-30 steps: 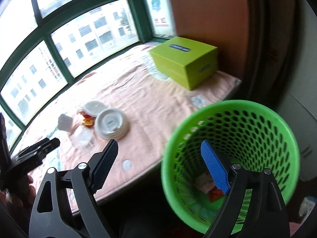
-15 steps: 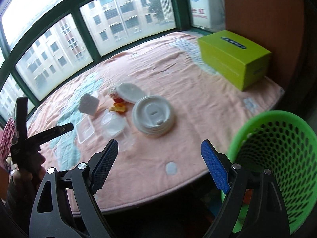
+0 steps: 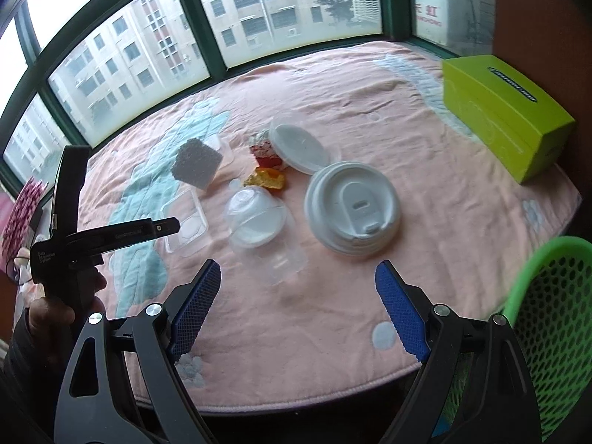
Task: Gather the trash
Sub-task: 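Grasp the clear plastic tray with the left tool while the right tool grasps the clear cup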
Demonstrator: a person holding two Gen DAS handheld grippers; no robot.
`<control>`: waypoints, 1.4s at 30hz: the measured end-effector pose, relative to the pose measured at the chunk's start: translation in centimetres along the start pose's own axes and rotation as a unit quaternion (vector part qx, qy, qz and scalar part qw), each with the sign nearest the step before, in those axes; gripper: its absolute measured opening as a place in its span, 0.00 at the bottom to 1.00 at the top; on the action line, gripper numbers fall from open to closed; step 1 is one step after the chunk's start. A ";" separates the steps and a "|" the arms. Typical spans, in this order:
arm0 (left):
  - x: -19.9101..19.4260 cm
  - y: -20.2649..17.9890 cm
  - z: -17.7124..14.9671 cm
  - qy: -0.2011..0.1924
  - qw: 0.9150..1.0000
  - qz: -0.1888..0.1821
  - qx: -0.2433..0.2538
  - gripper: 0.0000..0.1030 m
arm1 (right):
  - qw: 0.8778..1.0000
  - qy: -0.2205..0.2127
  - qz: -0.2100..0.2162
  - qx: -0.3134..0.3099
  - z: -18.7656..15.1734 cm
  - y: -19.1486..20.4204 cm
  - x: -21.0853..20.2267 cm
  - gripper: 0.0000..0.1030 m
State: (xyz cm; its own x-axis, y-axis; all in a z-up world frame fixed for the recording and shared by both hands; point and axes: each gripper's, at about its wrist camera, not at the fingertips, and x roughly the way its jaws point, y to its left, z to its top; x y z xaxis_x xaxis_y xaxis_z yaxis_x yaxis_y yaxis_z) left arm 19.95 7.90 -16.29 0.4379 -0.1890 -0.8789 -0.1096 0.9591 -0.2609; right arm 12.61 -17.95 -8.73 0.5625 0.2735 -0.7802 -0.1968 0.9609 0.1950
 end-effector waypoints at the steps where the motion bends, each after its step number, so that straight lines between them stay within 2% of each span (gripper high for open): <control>1: 0.2 0.0 0.0 0.004 1.000 -0.001 0.001 0.31 | 1.000 0.003 0.001 -0.005 0.1 0.2 0.3 0.83; 5: 0.9 0.1 0.2 0.017 1.000 0.000 0.003 0.17 | 0.999 0.015 0.013 -0.029 0.5 1.1 1.9 0.83; 10: 1.1 0.4 0.3 0.017 1.000 -0.010 -0.002 0.13 | 0.998 0.027 0.021 -0.052 0.7 2.1 4.1 0.82; 19: 0.7 0.4 0.4 0.012 1.000 -0.018 0.003 0.06 | 0.996 0.044 -0.008 -0.080 0.7 3.2 7.7 0.76; 24: 0.5 0.2 0.2 0.011 1.000 -0.016 0.009 0.06 | 0.994 0.045 -0.037 -0.095 0.4 3.5 8.4 0.64; 33: -1.7 -0.7 -0.6 -0.003 0.999 -0.032 0.018 0.06 | 0.996 0.024 -0.044 -0.079 0.2 3.2 5.8 0.63; 42: -5.7 -3.4 -2.1 -0.034 0.997 -0.040 0.049 0.06 | 0.996 -0.015 -0.066 -0.062 -0.8 2.5 0.6 0.63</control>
State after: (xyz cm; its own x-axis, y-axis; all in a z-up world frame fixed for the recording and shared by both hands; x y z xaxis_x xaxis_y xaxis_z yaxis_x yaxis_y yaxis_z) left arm 15.92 5.28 -11.28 0.5018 -0.2537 -0.8269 0.0138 0.9582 -0.2857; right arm 11.86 -15.37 -9.20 0.6142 0.1479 -0.7752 -0.2159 0.9763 0.0151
